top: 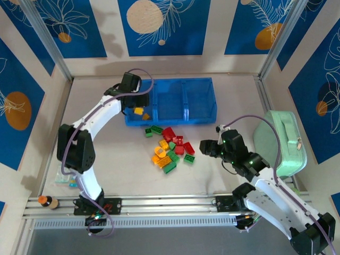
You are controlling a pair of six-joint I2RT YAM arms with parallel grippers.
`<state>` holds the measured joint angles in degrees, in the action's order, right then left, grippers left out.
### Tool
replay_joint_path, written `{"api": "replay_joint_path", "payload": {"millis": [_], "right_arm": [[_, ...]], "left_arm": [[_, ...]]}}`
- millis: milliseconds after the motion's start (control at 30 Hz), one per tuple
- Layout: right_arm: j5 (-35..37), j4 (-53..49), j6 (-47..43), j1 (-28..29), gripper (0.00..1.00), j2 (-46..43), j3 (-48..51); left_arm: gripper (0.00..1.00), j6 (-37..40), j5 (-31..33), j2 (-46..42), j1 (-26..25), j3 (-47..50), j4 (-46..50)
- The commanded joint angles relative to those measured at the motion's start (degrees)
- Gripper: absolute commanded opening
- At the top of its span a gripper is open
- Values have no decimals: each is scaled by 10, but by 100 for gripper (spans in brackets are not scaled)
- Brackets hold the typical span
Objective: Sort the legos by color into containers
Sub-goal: Place the lego in the container, then pick up the lego from the center of the table.
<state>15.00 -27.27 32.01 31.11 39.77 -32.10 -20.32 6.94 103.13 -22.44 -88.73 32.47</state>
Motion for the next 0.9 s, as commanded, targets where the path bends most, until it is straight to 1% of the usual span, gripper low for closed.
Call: {"api": "replay_joint_path", "payload": {"millis": [0, 100, 267, 400, 500, 700, 767, 867], "right_arm": [[1, -20, 6, 0, 65, -13, -1], [-1, -10, 9, 0, 65, -12, 5], [-13, 14, 9, 0, 66, 5, 10], [-20, 23, 6, 1, 66, 29, 1], [-24, 31, 8, 3, 67, 41, 0], [-27, 40, 17, 12, 67, 45, 7], [-27, 40, 20, 16, 67, 45, 11], [-25, 38, 23, 21, 67, 46, 12]], "left_arm": [[77, 35, -4, -32, -8, -21, 22], [78, 36, -5, -93, -22, 36, -14], [78, 3, -12, -180, -42, 149, -30], [78, -27, -20, -231, -75, 245, -42], [77, -47, -36, -254, -107, 307, -59], [76, -94, -62, -266, -165, 394, -95], [75, -106, -65, -267, -179, 415, -109], [75, -120, -59, -267, -183, 437, -127]]}}
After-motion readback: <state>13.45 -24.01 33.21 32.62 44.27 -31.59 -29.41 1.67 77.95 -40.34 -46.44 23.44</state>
